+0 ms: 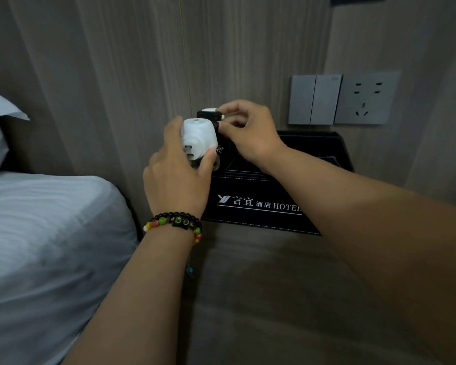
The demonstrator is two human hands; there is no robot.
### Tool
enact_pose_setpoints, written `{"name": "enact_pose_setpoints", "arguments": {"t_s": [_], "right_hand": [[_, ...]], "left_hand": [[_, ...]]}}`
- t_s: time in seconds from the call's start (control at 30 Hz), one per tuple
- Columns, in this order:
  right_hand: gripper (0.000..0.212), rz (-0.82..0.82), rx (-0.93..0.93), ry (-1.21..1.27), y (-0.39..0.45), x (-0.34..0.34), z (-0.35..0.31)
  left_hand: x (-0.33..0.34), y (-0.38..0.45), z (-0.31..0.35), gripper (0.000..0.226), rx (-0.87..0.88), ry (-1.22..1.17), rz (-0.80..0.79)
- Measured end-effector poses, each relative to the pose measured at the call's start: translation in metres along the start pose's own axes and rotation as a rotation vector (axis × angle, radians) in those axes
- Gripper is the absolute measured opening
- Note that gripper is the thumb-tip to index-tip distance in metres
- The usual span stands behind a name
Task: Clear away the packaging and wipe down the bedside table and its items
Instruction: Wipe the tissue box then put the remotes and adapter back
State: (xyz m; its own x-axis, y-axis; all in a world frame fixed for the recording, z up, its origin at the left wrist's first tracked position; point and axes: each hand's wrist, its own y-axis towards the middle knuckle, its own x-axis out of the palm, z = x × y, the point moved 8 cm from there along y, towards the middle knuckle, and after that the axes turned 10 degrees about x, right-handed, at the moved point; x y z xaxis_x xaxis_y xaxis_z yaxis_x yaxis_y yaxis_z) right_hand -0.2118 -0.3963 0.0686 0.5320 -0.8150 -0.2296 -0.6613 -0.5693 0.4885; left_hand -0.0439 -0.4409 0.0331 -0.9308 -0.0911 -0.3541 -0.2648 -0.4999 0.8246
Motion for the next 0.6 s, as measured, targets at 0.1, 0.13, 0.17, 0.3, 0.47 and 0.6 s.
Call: {"name": "enact_pose_setpoints", "arguments": {"t_s": [0.1,0.13,0.17,0.3,0.47,0.6], "right_hand": [[0.018,0.009,-0.003,0.031,0.001,-0.002,0.001],[0.017,-0.007,0.005,0.021,0.001,-0.001,0.002],[0.017,-0.023,0.011,0.003,0.001,0.000,0.003],[0.014,-0.045,0.016,-0.051,0.000,0.003,0.003],[0.015,-0.030,0.023,-0.051,-0.001,0.001,0.005],[0.017,0.055,-0.043,-0.159,-0.011,-0.005,-0.008]], "left_hand": [[0.003,0.001,-0.001,0.059,0.019,0.043,-0.010],[0.004,0.001,-0.002,0.059,0.010,0.066,-0.024],[0.006,0.001,-0.004,0.059,0.001,0.092,-0.041],[0.008,0.002,-0.004,0.058,-0.012,0.145,-0.089],[0.011,0.000,-0.001,0.055,0.000,0.099,-0.118],[0.009,-0.004,-0.004,0.057,-0.026,0.067,-0.127]]}}
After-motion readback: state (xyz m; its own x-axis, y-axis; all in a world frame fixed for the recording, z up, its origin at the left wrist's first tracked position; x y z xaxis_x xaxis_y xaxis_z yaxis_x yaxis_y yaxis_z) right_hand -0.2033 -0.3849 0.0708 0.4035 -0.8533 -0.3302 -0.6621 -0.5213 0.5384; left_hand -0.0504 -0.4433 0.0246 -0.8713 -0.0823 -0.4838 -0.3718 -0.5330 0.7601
